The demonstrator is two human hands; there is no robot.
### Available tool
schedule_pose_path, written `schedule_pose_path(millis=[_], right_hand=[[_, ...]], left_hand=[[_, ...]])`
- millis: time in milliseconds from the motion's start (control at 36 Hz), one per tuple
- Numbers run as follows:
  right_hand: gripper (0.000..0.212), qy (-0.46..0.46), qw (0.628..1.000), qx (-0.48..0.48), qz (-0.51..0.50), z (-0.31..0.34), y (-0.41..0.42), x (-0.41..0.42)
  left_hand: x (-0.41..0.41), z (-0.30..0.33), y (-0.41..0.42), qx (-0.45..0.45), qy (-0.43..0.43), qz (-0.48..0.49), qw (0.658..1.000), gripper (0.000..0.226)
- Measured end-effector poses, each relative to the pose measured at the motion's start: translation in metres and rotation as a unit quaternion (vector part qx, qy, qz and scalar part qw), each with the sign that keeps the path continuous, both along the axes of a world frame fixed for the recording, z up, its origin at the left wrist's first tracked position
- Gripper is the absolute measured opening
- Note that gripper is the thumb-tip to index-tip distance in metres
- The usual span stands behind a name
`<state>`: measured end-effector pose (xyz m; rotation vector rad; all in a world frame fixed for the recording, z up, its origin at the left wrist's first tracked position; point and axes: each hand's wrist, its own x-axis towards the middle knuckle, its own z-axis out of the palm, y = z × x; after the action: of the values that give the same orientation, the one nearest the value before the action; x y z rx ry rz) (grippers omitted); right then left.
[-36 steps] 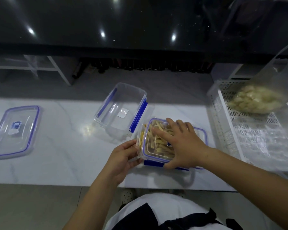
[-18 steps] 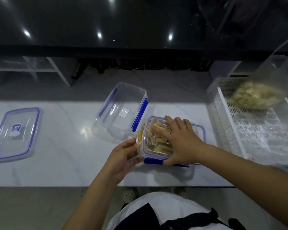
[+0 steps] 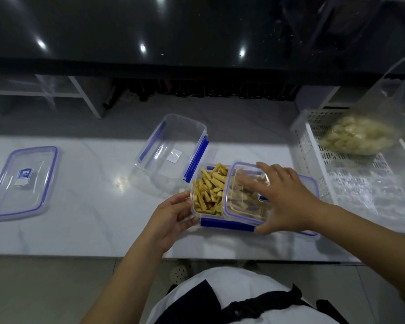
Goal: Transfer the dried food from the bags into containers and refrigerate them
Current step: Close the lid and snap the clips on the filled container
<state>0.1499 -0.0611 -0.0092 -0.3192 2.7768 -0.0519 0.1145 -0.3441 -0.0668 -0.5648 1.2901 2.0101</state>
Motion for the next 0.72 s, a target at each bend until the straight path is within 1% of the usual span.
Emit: schedule_pose_path(millis=[83, 222, 333, 417, 472, 583, 722], right_hand=[[0.116, -0.02, 1.0, -0.013, -0.001, -0.013, -0.005, 0.003], [0.117, -0.016, 0.999, -0.024, 0.018, -0.017, -0.02, -0.005], [0.116, 0.013, 0.998, -0.055, 0.013, -0.009, -0.027, -0.01], [0.117, 0.048, 0.997, -0.05, 0.02, -0.005, -0.042, -0.019], [0.118, 0.054, 0.997, -0.051, 0.025, -0.005, -0.053, -0.028], [0.117, 0.028, 0.997, -0.053, 0.038, -0.011, -0.061, -0.047], [0.118, -0.01, 0.999, -0.038, 0.037, -0.021, -0.043, -0.046]], left_hand=[[0.001, 0.0, 0.0, -0.002, -0.004, -0.003, 1.0, 0.022], [0.002, 0.002, 0.001, -0.007, 0.001, -0.004, 1.0, 0.021], [0.003, 0.004, 0.001, 0.003, 0.004, -0.006, 1.0, 0.021], [0.004, 0.005, 0.0, 0.006, 0.003, -0.005, 1.0, 0.023], [0.005, 0.006, 0.001, 0.002, 0.001, -0.006, 1.0, 0.023], [0.006, 0.006, 0.002, 0.015, -0.01, -0.005, 1.0, 0.022], [0.007, 0.008, 0.002, 0.018, -0.015, 0.0, 1.0, 0.027]])
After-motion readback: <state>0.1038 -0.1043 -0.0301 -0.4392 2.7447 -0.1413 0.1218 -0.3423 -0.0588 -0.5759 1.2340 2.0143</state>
